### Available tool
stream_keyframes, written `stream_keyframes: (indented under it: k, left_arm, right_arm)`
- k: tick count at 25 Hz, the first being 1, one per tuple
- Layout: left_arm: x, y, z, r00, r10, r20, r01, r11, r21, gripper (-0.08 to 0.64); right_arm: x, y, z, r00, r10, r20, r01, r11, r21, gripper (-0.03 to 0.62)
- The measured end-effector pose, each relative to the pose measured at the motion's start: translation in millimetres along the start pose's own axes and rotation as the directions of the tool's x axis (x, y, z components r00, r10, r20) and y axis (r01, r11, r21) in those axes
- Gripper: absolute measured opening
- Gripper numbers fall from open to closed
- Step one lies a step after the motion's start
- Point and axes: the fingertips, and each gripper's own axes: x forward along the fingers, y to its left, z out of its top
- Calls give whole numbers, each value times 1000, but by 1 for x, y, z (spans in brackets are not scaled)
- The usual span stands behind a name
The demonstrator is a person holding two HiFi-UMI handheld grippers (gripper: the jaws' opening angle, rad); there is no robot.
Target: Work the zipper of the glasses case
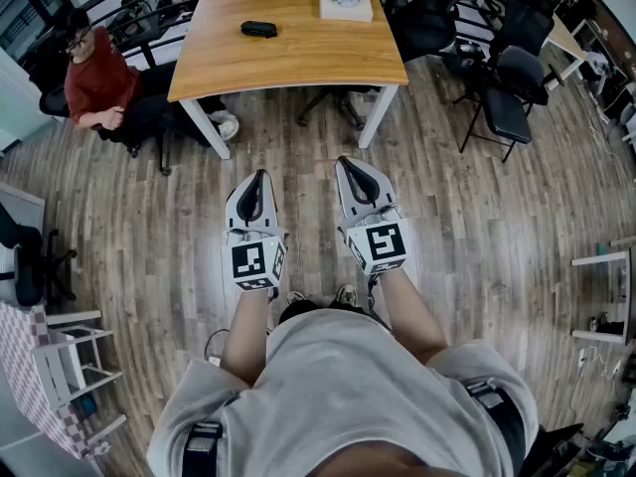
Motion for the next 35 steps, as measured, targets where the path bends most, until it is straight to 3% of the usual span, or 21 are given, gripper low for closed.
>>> stream_keyframes:
  k: [9,14,19,22,29,35]
  left_arm:
    - [-1,51,-33,999,-16,-36,14,999,-46,24]
    - [36,76,-58,998,-19,-59,16,998,-57,24]
    - [109,102,-63,999,-24,-41,24,1000,-5,25]
    - [170,127,-69,998,-7,-60,7,1000,5,25]
    - [308,169,-89,989,36,-140,-38,999,-10,25]
    - [392,211,-118,979,48,-200,-55,998,-31,25]
  right_arm:
    - [31,30,-23,1000,-23,-18,22,999,-45,26]
    - [76,15,-52,997,-31,-74,31,1000,-1,26]
    - [150,-10,-71,996,5,-90,-10,999,-53,26]
    - [209,-26,-78,992,77,-102,-84,994,-65,26]
    - [338,-93,-94,979,132,-153,-149,983,-109,27]
    - [434,-123,-135,954,154,-259,-200,966,-162,28]
